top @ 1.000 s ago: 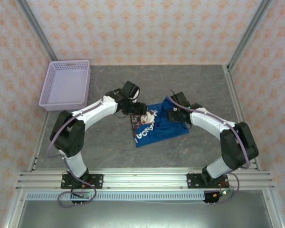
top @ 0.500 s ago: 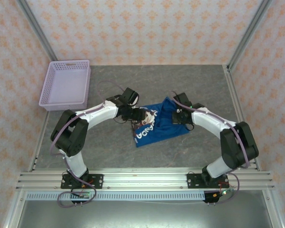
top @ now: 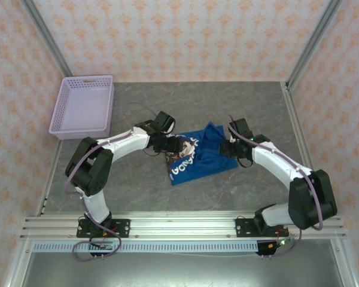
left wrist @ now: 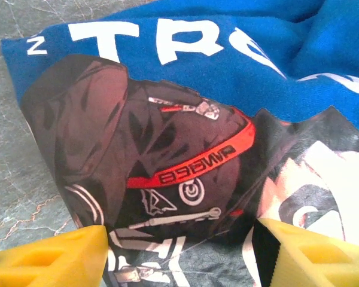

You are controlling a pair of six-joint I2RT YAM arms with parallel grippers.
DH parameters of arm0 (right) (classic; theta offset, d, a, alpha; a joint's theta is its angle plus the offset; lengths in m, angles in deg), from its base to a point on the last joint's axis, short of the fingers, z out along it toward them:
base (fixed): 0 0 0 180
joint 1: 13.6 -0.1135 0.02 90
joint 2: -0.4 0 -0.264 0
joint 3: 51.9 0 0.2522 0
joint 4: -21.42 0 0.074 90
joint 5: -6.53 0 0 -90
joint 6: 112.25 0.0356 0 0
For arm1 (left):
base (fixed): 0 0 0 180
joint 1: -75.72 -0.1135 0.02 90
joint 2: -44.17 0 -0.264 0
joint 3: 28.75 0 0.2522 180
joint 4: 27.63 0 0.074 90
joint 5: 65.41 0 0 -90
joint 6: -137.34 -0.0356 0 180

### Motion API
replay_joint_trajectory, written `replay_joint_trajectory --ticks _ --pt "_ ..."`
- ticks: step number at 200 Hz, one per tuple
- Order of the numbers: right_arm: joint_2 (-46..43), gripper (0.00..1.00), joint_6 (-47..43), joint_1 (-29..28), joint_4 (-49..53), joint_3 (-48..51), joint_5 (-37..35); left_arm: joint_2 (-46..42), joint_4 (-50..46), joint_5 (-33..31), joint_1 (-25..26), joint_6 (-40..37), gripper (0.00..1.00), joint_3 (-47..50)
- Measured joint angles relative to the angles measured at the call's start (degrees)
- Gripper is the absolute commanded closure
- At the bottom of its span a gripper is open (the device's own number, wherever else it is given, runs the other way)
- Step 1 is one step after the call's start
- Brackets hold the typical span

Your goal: Fold the inside-out t-shirt

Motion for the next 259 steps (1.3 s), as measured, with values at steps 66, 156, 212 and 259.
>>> replay_joint_trajectory --ticks 66,156,212,259 --pt "9.3 0.79 -1.6 -0.8 -0.4 -3.2 1.0 0.0 0.0 0.0 0.0 0.0 0.34 0.0" --pt "3.7 1.0 -0.1 -0.3 1.6 -2.1 -2.3 0.9 0.0 -0.2 0.0 -0.2 0.34 0.0" --pt "-4.2 1.0 7.4 1.2 1.3 6.1 -7.0 1.5 0.0 -1.2 0.0 -0.5 0.34 0.0" --pt "-4.9 0.82 12.8 2.5 0.7 10.2 -10.5 2.4 -0.1 -1.9 0.0 -0.7 0.34 0.0"
